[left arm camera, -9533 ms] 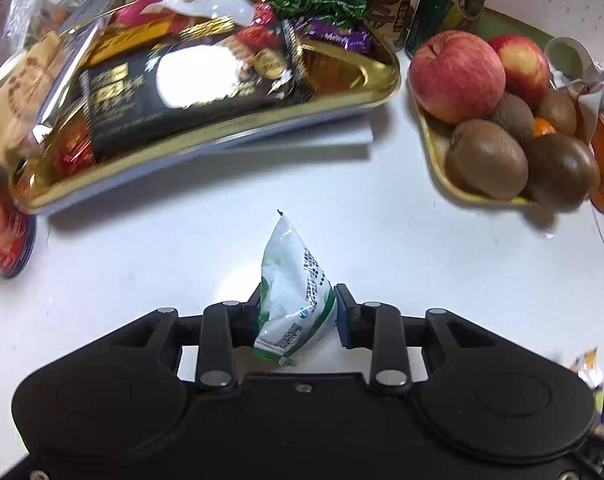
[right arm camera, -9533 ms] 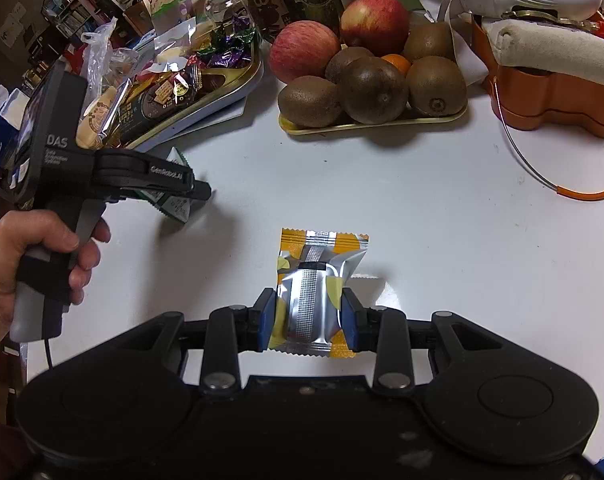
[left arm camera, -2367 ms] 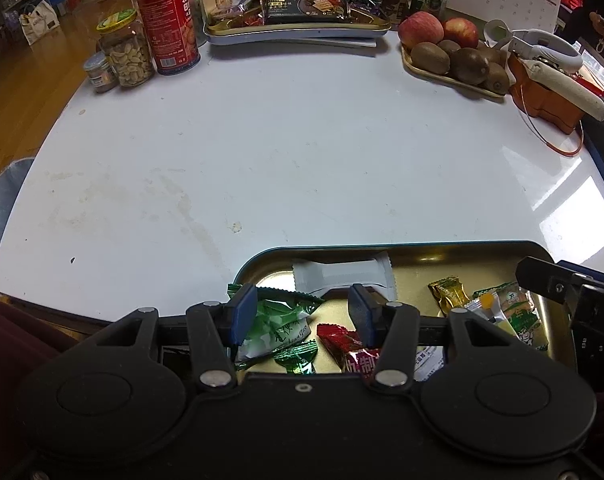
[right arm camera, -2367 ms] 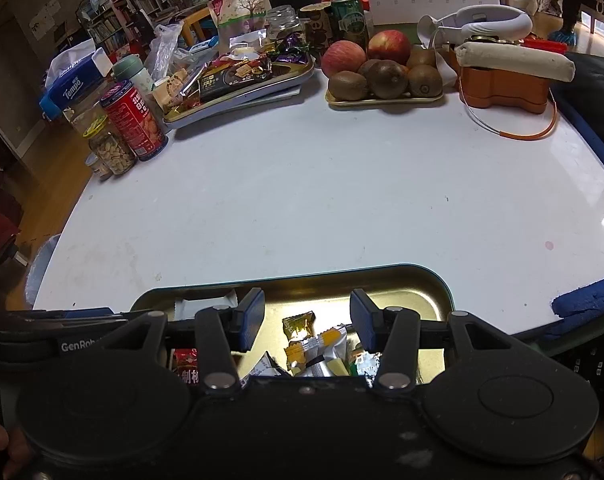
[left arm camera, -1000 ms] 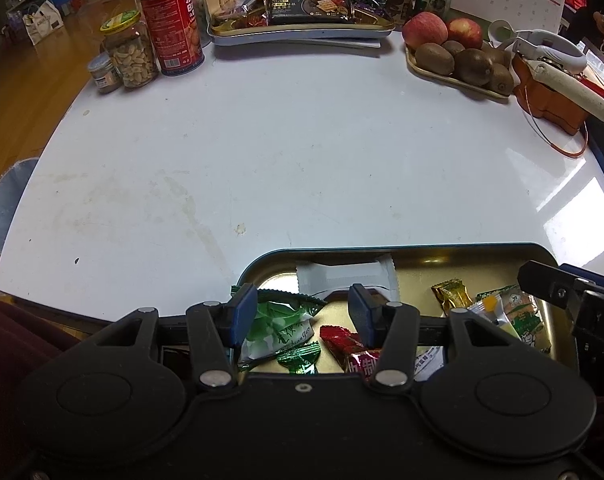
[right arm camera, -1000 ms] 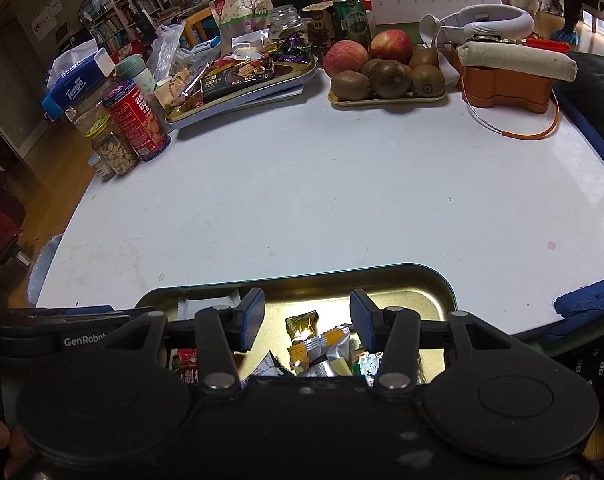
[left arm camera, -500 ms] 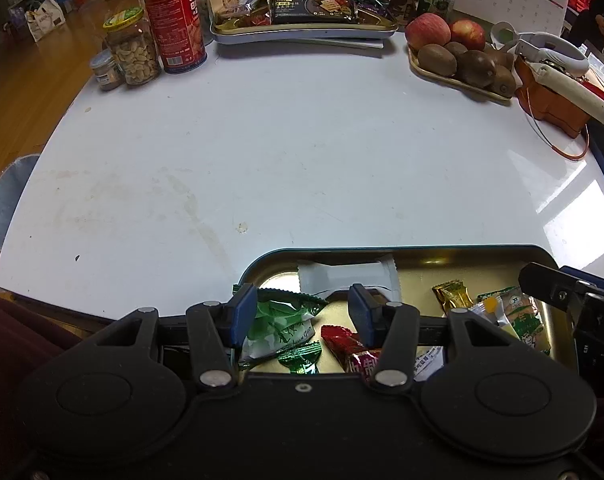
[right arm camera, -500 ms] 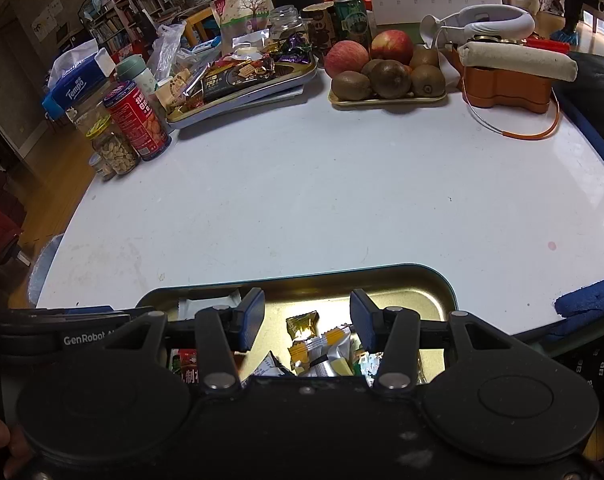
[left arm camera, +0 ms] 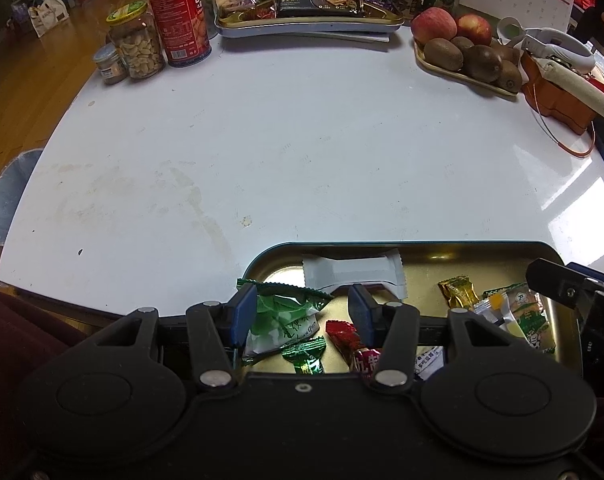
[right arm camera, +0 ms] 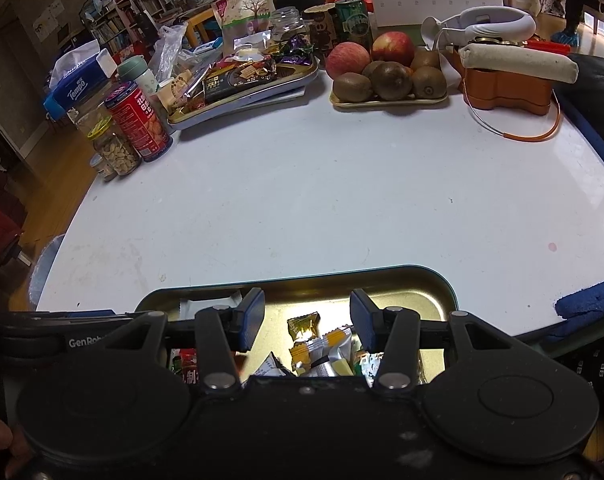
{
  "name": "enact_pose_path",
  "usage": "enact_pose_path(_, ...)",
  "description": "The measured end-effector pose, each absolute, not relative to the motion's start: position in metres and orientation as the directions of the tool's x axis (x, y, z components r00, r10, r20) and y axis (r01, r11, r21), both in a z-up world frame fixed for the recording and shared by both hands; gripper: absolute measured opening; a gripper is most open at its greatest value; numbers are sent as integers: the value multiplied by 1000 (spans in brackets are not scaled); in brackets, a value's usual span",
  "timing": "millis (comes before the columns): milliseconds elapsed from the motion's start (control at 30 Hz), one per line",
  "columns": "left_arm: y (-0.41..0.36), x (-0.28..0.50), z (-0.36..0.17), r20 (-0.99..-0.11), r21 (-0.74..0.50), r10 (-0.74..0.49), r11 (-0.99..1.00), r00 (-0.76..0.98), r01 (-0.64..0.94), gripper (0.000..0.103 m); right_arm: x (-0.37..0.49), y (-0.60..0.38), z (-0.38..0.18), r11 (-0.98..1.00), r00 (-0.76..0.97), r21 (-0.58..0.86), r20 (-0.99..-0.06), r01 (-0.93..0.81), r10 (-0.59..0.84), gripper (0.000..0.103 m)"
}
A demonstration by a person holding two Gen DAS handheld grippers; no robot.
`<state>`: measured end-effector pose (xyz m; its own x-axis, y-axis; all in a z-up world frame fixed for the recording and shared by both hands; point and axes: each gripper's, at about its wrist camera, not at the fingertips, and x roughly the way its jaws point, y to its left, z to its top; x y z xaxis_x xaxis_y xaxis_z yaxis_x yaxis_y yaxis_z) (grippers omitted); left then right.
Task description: Organize snacks
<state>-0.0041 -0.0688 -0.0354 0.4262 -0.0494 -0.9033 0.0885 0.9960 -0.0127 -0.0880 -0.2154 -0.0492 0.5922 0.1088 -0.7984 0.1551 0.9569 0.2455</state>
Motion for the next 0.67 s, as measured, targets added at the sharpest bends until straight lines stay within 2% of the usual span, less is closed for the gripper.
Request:
enact_pose_path(300, -69, -4, -34, -902, 8, -34, 996, 430, 94, 57, -88, -215, -49, 957, 594, 245, -797, 154, 109, 50)
enact_pose_path(467, -69, -8, -27, -866, 43, -11, 994, 500, 97, 57, -88, -216, -49, 958, 595, 243, -797, 155, 106, 50)
enact_pose_path(533, -69, -7, -26, -862, 46, -9, 994, 506, 97, 53, -88, -215, -48, 958, 595, 242, -797, 156, 105, 50)
enact_pose_path(667, -66, -5, -26, -864, 33, -18, 995, 504, 91, 54, -88, -215, -48, 957, 595, 244, -797, 155, 107, 50)
